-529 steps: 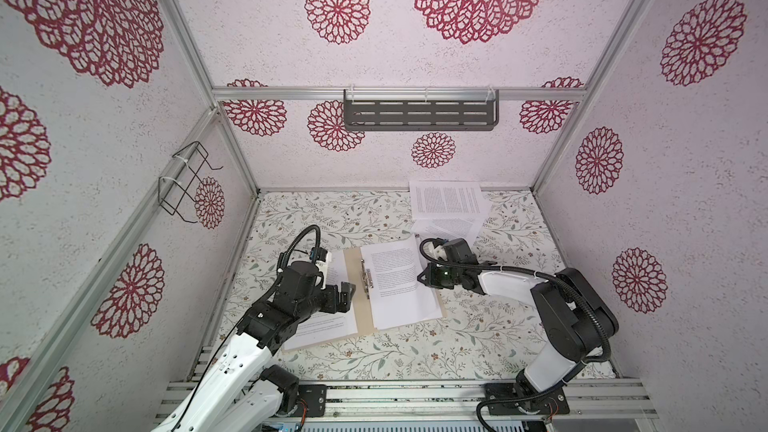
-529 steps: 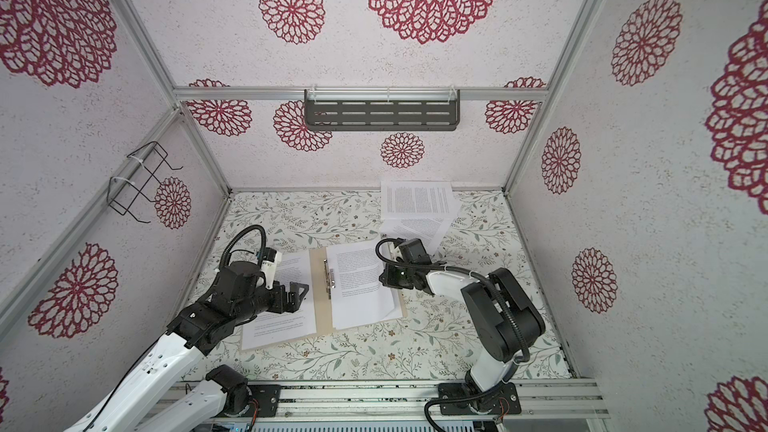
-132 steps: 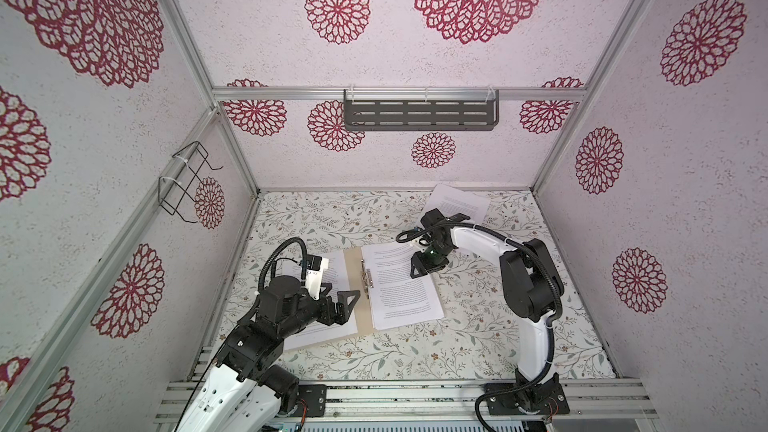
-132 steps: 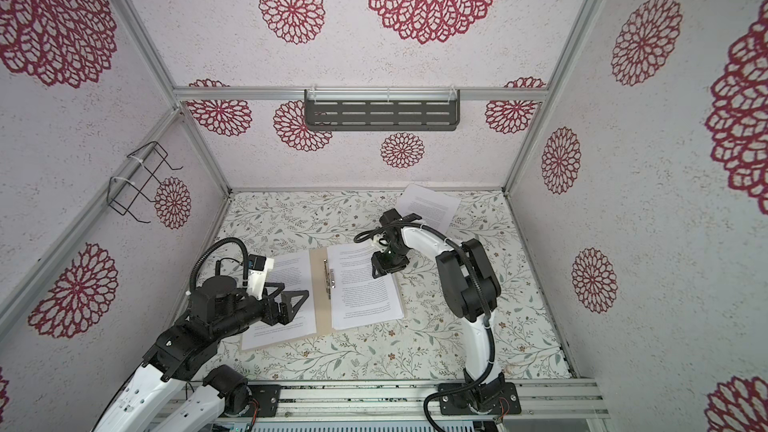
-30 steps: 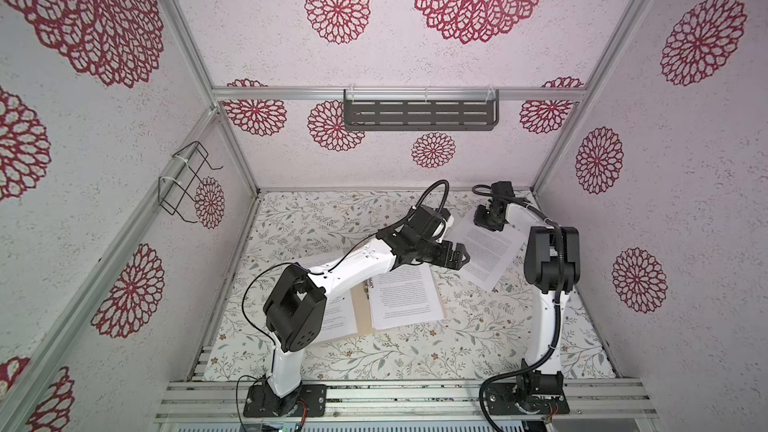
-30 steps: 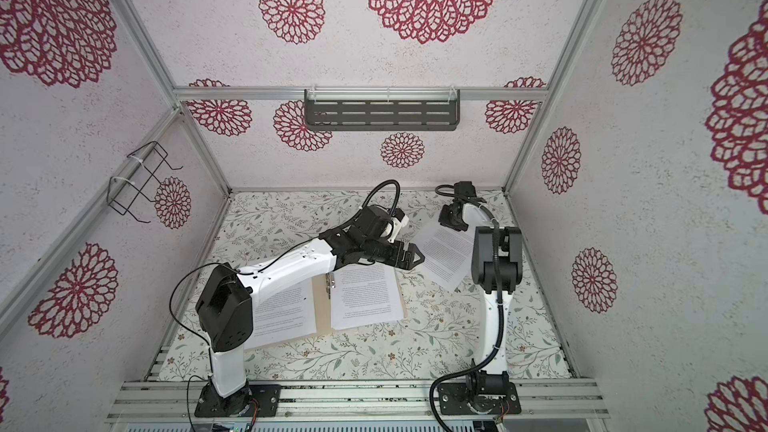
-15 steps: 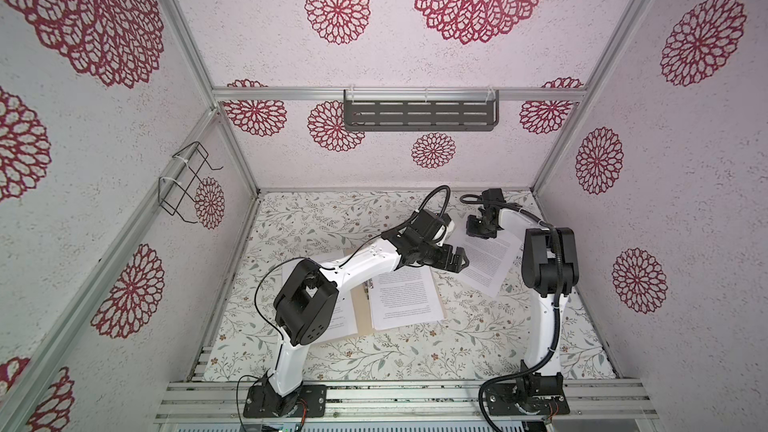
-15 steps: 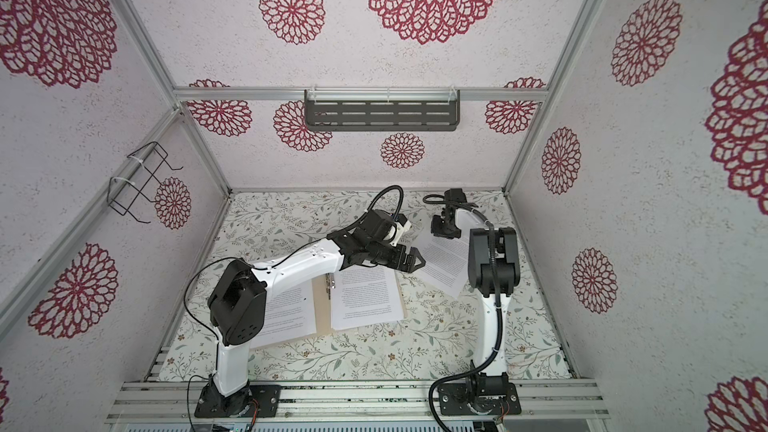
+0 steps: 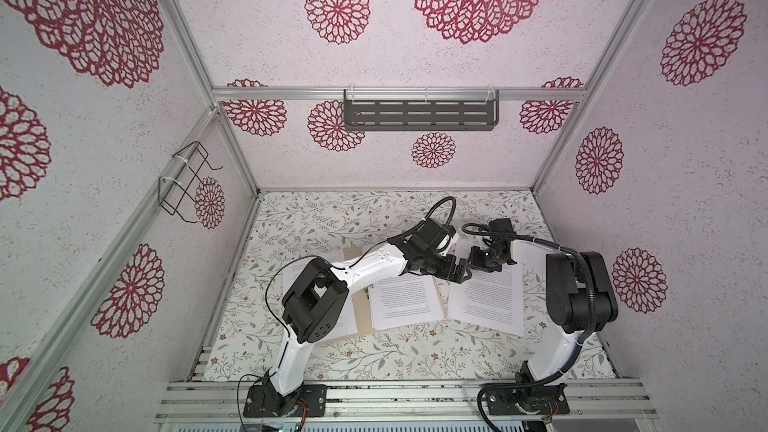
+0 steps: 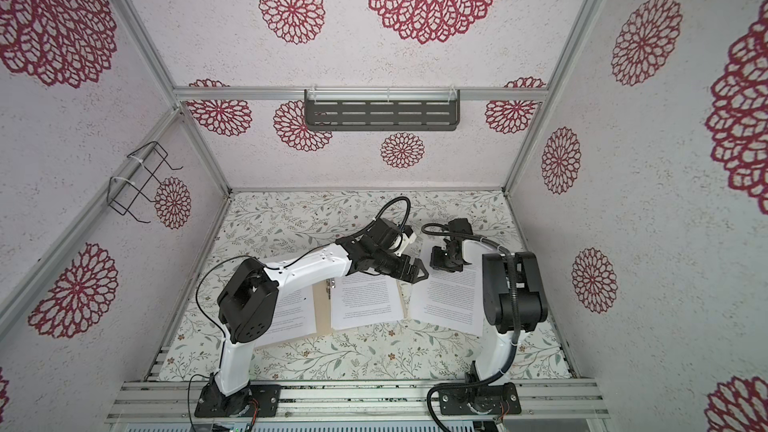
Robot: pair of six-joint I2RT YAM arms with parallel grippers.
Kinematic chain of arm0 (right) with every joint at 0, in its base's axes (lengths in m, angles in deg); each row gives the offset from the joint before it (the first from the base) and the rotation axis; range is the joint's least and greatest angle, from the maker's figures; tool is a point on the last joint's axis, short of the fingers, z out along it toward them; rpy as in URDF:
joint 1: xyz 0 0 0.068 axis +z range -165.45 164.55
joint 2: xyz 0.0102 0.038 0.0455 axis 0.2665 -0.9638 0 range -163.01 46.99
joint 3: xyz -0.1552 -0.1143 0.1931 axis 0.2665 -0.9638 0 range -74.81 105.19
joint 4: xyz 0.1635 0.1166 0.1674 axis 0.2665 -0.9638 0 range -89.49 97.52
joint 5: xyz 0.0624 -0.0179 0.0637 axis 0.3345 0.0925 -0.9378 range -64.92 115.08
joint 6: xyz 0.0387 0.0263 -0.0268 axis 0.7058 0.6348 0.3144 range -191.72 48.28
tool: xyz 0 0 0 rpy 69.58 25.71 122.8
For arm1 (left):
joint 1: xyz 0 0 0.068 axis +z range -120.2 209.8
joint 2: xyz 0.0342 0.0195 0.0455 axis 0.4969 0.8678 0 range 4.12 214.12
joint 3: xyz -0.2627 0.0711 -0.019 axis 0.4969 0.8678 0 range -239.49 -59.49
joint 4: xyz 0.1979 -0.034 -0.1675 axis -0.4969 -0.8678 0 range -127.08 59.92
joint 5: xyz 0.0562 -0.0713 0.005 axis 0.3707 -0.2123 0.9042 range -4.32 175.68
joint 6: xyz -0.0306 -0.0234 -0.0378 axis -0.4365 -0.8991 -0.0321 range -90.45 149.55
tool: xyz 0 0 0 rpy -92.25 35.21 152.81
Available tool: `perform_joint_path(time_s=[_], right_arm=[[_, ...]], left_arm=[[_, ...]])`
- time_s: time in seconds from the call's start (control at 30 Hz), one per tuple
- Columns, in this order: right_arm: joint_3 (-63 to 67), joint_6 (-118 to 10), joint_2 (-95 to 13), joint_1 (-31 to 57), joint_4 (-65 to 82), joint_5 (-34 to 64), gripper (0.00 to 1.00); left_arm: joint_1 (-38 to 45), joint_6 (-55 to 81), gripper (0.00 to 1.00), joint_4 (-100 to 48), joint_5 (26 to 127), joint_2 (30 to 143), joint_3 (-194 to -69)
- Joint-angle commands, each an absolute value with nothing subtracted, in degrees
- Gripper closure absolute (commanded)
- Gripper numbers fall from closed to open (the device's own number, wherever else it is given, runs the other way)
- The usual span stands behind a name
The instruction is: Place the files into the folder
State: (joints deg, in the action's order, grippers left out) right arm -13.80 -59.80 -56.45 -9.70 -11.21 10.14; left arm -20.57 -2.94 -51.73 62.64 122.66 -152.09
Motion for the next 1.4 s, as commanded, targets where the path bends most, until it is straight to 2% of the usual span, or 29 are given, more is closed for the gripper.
perform_joint_path(time_s=[0.0,0.1,0.27,0.5,0.83,1.07,1.37], right_arm=[[-13.6,-57.0,-52.7,-10.9,-10.2,9.6,0.6],[-12.1,-53.5,-51.0,-14.0,-8.0,12.6,0.42],[-13.2,-48.9,-49.4,-20.0,-3.6,16.9,0.28],[-15.2,-47.4,-49.9,-24.5,-1.2,18.2,0.27],[-23.1,-46.6,-46.2,-28.9,-0.4,16.0,0.24],[-27.5,-47.2,-41.0,-30.9,-3.5,17.8,0.23],[-32.1,-47.9,-38.5,-31.8,-6.5,12.5,0.23]], left_arm=[[-22.2,-1.6,0.03,-50.2,61.2,123.8,-151.6],[-23.2,-1.1,0.03,-50.5,60.2,125.4,-152.6],[-24.6,0.0,0.03,-51.0,59.0,128.9,-155.4],[-25.6,-0.2,0.02,-51.2,55.9,134.4,-160.2],[-25.3,0.3,0.03,-53.1,54.6,138.7,-161.7],[-24.7,0.5,0.02,-54.8,55.4,139.7,-160.6],[-24.0,1.0,0.03,-55.1,54.4,140.3,-160.4]])
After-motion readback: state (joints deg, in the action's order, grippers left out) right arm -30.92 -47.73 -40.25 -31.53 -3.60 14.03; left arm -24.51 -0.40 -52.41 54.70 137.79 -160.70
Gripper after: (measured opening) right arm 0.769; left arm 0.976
